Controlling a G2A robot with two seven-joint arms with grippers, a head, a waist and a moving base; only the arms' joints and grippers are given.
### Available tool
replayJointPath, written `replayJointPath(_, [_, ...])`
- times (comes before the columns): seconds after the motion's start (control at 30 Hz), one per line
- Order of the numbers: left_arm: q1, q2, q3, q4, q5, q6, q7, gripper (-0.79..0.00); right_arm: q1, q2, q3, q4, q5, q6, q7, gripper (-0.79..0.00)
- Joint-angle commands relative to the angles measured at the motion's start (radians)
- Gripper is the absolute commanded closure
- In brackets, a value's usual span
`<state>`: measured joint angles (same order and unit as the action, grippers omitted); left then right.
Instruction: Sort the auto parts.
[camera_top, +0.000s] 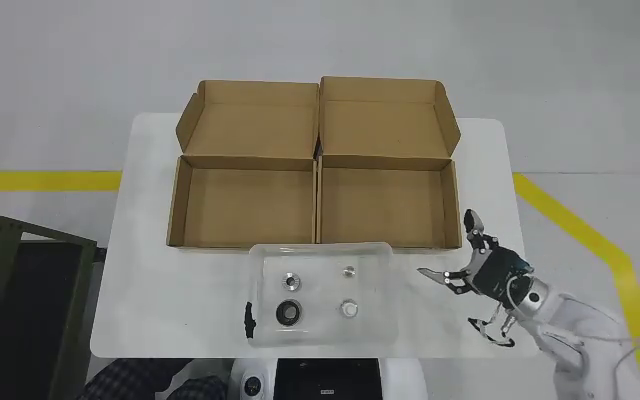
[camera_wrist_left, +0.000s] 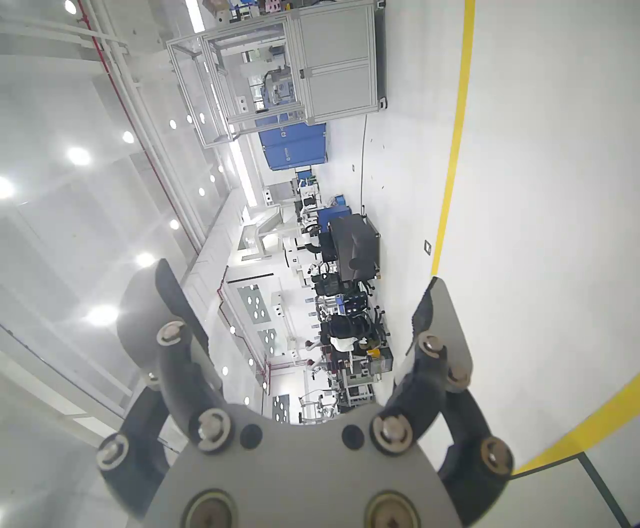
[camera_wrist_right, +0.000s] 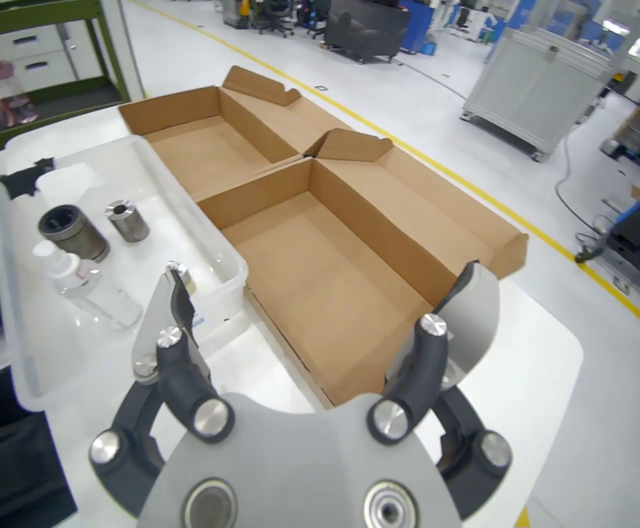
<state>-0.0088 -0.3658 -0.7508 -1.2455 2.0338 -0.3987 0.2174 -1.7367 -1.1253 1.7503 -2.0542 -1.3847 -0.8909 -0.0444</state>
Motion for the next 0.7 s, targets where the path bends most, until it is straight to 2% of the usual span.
replayJointPath(0.0, [0.0,0.0,0.0,0.0,0.0,0.0,0.0,-0.785,0.018,0.004,-0.02,-0.012,-0.002,-0.039,0.033,-0.785])
replayJointPath(0.13, [0.0,0.0,0.0,0.0,0.0,0.0,0.0,-0.785,0.05,0.012,-0.076,-0.05,-0.026,-0.121,0.11,-0.785])
replayJointPath(0.4, [0.0,0.0,0.0,0.0,0.0,0.0,0.0,-0.785,0.103,0.05,-0.264,-0.073,-0.027,-0.121,0.247,-0.785])
replayJointPath(0.67, [0.0,0.0,0.0,0.0,0.0,0.0,0.0,-0.785,0.164,0.087,-0.372,-0.069,-0.001,-0.121,0.365,-0.785])
